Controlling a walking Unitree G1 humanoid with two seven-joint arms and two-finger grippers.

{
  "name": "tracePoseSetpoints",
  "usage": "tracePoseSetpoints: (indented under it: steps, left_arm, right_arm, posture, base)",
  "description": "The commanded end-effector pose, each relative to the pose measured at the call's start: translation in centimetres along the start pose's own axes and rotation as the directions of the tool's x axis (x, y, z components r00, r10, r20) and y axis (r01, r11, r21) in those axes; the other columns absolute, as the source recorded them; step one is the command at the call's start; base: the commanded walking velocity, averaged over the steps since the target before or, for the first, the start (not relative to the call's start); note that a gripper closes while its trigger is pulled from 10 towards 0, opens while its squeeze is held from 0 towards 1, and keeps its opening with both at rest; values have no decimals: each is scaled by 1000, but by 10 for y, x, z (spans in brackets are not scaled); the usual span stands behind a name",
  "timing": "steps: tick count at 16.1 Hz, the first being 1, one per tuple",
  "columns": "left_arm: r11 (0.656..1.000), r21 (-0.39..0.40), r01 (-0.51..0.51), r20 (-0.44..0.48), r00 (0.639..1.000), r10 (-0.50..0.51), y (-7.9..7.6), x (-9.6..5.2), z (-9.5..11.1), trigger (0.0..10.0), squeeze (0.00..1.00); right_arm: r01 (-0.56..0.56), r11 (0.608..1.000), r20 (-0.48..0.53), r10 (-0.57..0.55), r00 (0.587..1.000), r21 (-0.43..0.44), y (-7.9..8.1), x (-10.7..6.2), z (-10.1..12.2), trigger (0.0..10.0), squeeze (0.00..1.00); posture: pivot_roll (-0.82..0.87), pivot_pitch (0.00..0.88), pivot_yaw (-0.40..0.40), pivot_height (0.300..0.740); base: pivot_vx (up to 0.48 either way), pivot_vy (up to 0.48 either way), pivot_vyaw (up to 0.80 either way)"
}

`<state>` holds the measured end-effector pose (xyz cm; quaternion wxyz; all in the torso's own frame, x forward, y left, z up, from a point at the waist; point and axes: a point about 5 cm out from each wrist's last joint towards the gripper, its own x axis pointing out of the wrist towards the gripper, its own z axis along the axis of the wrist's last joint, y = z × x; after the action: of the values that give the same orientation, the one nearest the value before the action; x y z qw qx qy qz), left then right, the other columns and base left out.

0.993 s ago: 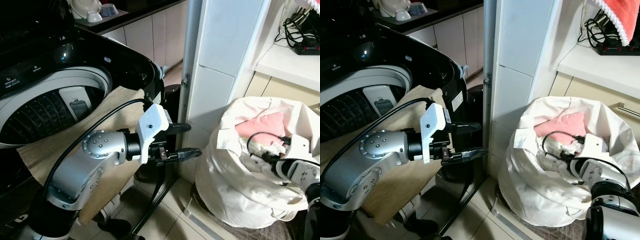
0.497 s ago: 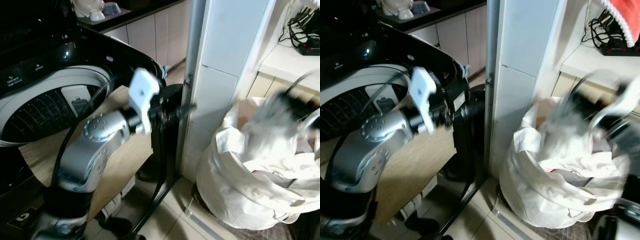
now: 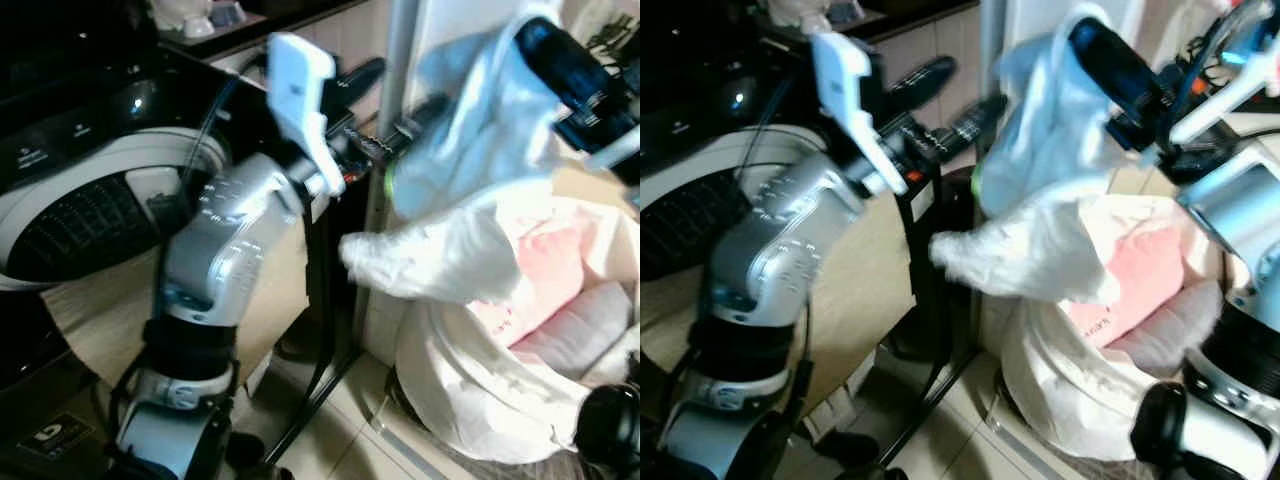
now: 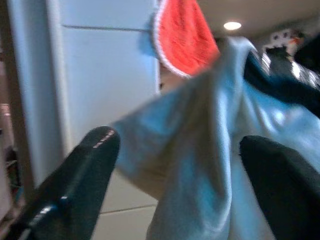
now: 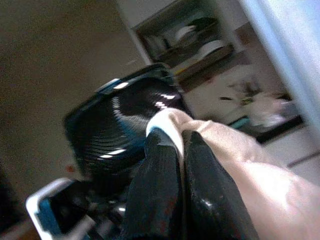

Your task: Clothes washing

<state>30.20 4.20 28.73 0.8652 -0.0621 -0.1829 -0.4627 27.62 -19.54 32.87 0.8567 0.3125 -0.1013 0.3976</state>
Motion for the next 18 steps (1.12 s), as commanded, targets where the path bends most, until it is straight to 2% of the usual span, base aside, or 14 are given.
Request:
tracePoseSetpoints:
  steps: [1, 2, 3, 4, 6, 7, 10, 11, 13, 14, 18]
  left_arm:
    - [1000, 14, 18, 12, 1000, -18, -2, 3, 4, 10000, 1000]
    - [992, -78, 104, 24, 994, -103, -15, 0, -1, 10000, 706]
    - [971, -160, 175, 42, 984, -171, -26, -3, -5, 10000, 0]
    - [959, -205, 194, 58, 981, -186, -32, -3, -7, 10000, 0]
    - [951, -227, 209, 70, 978, -198, -36, -3, -9, 10000, 0]
    - [932, -259, 255, 77, 967, -243, -47, -1, -12, 10000, 0]
    - [926, -272, 262, 85, 965, -248, -55, 3, -17, 9843, 0]
    - [935, -262, 240, 67, 971, -230, -54, 4, -19, 0, 0]
    - [944, -244, 222, 57, 975, -215, -51, 4, -21, 0, 0]
    - [957, -229, 177, 65, 984, -167, -45, 4, -20, 0, 0]
    - [961, -227, 156, 77, 987, -142, -38, 2, -18, 0, 0]
  right_arm:
    - [-58, 998, 18, 58, 998, -12, 14, 5, 5, 0, 0]
    - [-79, 997, 14, 79, 997, 6, 19, 9, 1, 0, 0]
    - [-96, 995, 8, 96, 995, 23, 24, 12, -3, 0, 0]
    - [-102, 994, 3, 102, 995, 32, 26, 13, -4, 0, 0]
    - [-102, 994, 1, 102, 995, 50, 28, 13, -5, 0, 0]
    - [-104, 992, -6, 105, 994, 72, 31, 14, -7, 0, 0]
    - [-102, 991, -14, 103, 995, 85, 34, 16, -12, 0, 0]
    - [-98, 991, -16, 100, 995, 89, 35, 17, -13, 0, 0]
    - [-94, 991, -17, 96, 995, 96, 35, 17, -14, 0, 0]
    - [-84, 992, -24, 86, 996, 98, 35, 17, -15, 0, 0]
    - [-77, 992, -29, 80, 996, 101, 35, 17, -16, 0, 0]
  posture:
    - [-185, 0, 49, 740]
    - [-189, 0, 45, 740]
    - [-189, 0, 45, 740]
    - [-188, 0, 40, 740]
    - [-188, 0, 37, 740]
    - [-187, 0, 35, 740]
    - [-190, 0, 40, 740]
    - [-192, 0, 43, 740]
    - [-193, 0, 46, 740]
    - [-192, 0, 46, 740]
    - [-189, 0, 45, 740]
  base:
    - [0, 0, 0]
    - [0, 0, 0]
    - [0, 0, 0]
    - [0, 0, 0]
    - [0, 0, 0]
    - [0, 0, 0]
    - [0, 0, 0]
    - [0, 0, 0]
    - [0, 0, 0]
    - [0, 0, 0]
    - [0, 0, 0]
